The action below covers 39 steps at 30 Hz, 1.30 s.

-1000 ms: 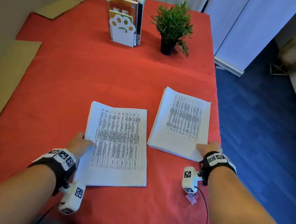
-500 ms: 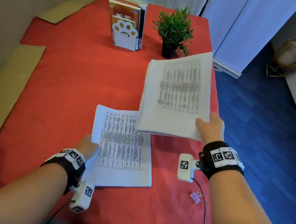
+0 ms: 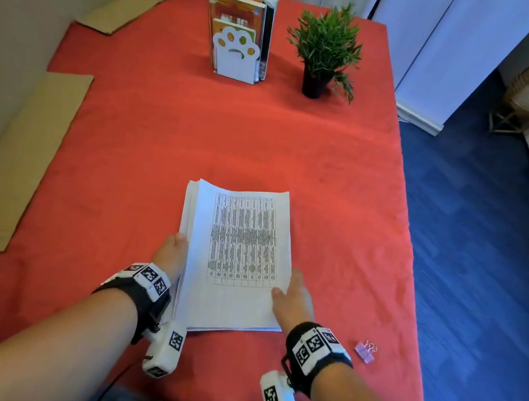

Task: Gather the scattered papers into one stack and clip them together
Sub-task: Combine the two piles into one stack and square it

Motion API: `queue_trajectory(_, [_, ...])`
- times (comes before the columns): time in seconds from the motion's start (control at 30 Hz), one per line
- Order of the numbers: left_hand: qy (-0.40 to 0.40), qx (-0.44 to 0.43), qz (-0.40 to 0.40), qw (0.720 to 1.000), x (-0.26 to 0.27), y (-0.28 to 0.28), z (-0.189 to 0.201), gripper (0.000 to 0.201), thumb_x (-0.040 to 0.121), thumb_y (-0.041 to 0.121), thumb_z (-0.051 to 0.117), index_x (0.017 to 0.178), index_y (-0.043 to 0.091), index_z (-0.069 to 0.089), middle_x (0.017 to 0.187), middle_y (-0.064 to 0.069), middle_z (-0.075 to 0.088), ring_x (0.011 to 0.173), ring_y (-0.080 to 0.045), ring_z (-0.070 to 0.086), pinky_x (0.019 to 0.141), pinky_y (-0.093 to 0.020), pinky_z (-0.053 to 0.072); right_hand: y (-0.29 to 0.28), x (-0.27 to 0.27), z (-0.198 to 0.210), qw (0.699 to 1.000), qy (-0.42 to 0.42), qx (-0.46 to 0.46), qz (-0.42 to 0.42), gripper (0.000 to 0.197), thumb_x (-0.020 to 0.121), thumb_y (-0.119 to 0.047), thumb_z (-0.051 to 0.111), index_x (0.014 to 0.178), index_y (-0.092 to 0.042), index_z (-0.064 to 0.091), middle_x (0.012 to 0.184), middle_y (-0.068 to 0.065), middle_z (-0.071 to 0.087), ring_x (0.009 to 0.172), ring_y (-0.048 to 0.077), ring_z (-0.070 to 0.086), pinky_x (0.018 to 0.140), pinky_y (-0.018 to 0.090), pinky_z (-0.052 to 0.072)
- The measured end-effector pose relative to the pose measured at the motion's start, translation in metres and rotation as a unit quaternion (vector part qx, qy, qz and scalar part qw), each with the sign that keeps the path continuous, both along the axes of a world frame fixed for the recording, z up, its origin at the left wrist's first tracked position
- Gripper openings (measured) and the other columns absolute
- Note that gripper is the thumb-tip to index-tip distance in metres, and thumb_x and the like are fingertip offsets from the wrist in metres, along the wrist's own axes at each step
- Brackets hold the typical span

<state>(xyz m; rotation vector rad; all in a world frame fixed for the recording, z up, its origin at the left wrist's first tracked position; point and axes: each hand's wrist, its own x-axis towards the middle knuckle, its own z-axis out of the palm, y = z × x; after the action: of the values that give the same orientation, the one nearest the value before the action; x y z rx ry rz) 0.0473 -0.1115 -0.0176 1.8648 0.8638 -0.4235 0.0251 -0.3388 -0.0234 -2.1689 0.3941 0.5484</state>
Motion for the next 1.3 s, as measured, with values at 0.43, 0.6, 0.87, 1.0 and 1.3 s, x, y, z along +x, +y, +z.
queue_trajectory(0.43, [-0.192, -0.011, -0.034, 0.981, -0.021, -0.001, 0.039, 0.022, 0.089, 0.003, 0.046, 0.107, 0.016, 0.047, 0.097, 0.002, 0.062, 0.095, -0.025, 0.059, 0.072, -0.027, 0.045, -0.008, 0.048, 0.035, 0.994, -0.01, 0.111, -0.006, 0.077, 0.087, -0.024, 0.059, 0.149, -0.009, 0.015, 0.147, 0.012, 0.033, 0.131, 0.026, 0.042, 0.111, 0.037, 0.034])
queue_trajectory(0.6, [-0.321, -0.08, -0.011, 0.944, -0.016, 0.0, 0.064, 0.042, 0.089, -0.004, 0.048, 0.101, 0.036, 0.048, 0.099, 0.019, 0.061, 0.086, 0.009, 0.06, 0.073, -0.013, 0.045, 0.004, 0.054, 0.079, 0.929, -0.181, 0.311, -0.083, 0.029, 0.08, -0.014, 0.062, 0.104, -0.029, 0.057, 0.111, 0.012, 0.065, 0.1, 0.026, 0.061, 0.09, 0.046, 0.049])
queue_trajectory(0.87, [-0.338, -0.106, 0.005, 0.935, -0.019, -0.008, 0.06, 0.053, 0.081, 0.0, 0.062, 0.131, 0.012, 0.047, 0.113, 0.002, 0.066, 0.098, 0.008, 0.063, 0.082, -0.008, 0.049, 0.015, 0.027, 0.091, 0.904, -0.239, 0.338, -0.106, 0.039, 0.075, 0.001, 0.054, 0.103, -0.026, 0.057, 0.095, 0.001, 0.066, 0.088, 0.013, 0.06, 0.085, 0.039, 0.05])
queue_trajectory(1.0, [-0.374, -0.113, 0.017, 0.92, -0.018, -0.007, 0.073, 0.062, 0.066, 0.008, 0.078, 0.122, 0.018, 0.054, 0.116, -0.004, 0.069, 0.109, -0.021, 0.065, 0.093, -0.036, 0.052, 0.012, 0.028, 0.1, 0.894, -0.235, 0.359, -0.128, 0.05, 0.059, 0.002, 0.051, 0.098, -0.03, 0.053, 0.091, 0.0, 0.062, 0.087, 0.017, 0.058, 0.084, 0.044, 0.048])
queue_trajectory(1.3, [-0.459, -0.143, 0.019, 0.876, -0.009, -0.007, 0.099, 0.041, 0.061, 0.004, 0.081, 0.091, 0.017, 0.056, 0.083, 0.003, 0.064, 0.071, 0.0, 0.06, 0.073, -0.021, 0.052, 0.006, 0.036, 0.125, 0.858, -0.479, 0.186, 0.003, 0.084, 0.061, 0.028, 0.036, 0.128, -0.021, 0.048, 0.103, 0.01, 0.05, 0.097, -0.002, 0.049, 0.092, 0.01, 0.037])
